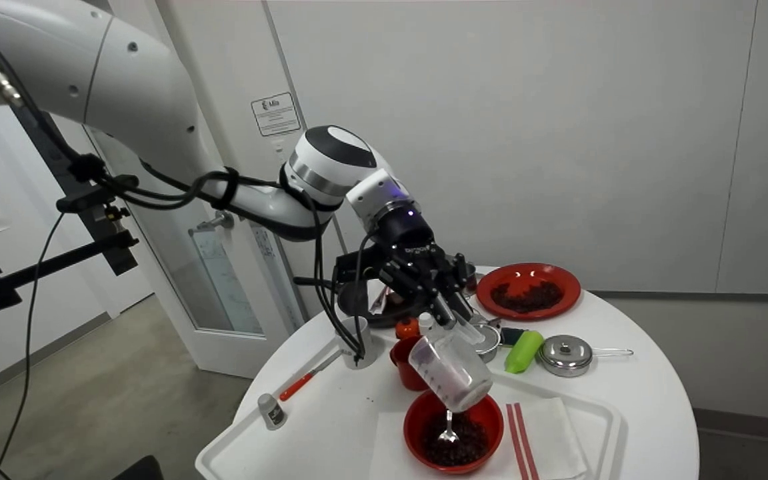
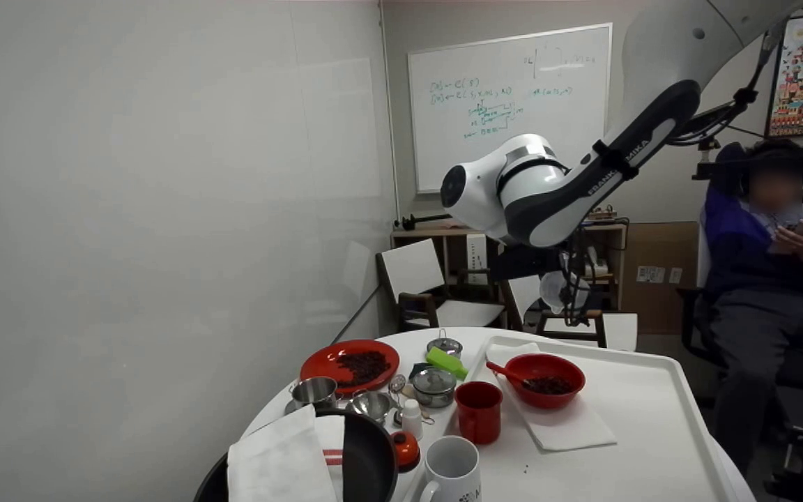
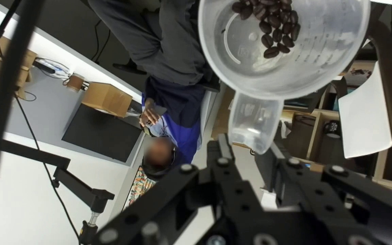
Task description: Put the object from the cup to the red bowl
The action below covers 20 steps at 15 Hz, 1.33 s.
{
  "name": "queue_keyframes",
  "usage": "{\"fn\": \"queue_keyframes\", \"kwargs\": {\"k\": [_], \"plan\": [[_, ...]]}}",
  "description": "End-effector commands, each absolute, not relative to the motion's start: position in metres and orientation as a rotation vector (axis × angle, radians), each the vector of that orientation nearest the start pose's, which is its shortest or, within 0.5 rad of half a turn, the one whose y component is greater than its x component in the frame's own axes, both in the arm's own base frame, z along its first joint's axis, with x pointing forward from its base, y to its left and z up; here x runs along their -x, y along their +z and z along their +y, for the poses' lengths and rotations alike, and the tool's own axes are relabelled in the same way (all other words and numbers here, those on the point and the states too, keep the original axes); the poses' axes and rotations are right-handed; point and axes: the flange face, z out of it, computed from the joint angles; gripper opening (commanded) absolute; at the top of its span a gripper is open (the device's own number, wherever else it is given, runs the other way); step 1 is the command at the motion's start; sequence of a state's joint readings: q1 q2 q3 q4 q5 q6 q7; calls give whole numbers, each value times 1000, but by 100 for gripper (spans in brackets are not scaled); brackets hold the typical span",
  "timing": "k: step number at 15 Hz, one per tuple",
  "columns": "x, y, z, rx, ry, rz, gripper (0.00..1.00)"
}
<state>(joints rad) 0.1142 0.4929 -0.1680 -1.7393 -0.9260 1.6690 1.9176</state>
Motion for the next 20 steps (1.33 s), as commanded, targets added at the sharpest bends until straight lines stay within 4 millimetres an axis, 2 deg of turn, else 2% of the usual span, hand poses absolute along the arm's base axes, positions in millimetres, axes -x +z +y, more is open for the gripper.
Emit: {"fn": "queue_keyframes", "kwargs": {"k": [1, 6, 11, 20], "plan": [[-620, 292, -85, -1376, 597, -1424, 10], [-621, 273, -68, -1298, 688, -1328, 10], [-625, 263, -56, -1252, 785, -1263, 10], [-629, 248, -52, -1081, 809, -1176, 10]]}}
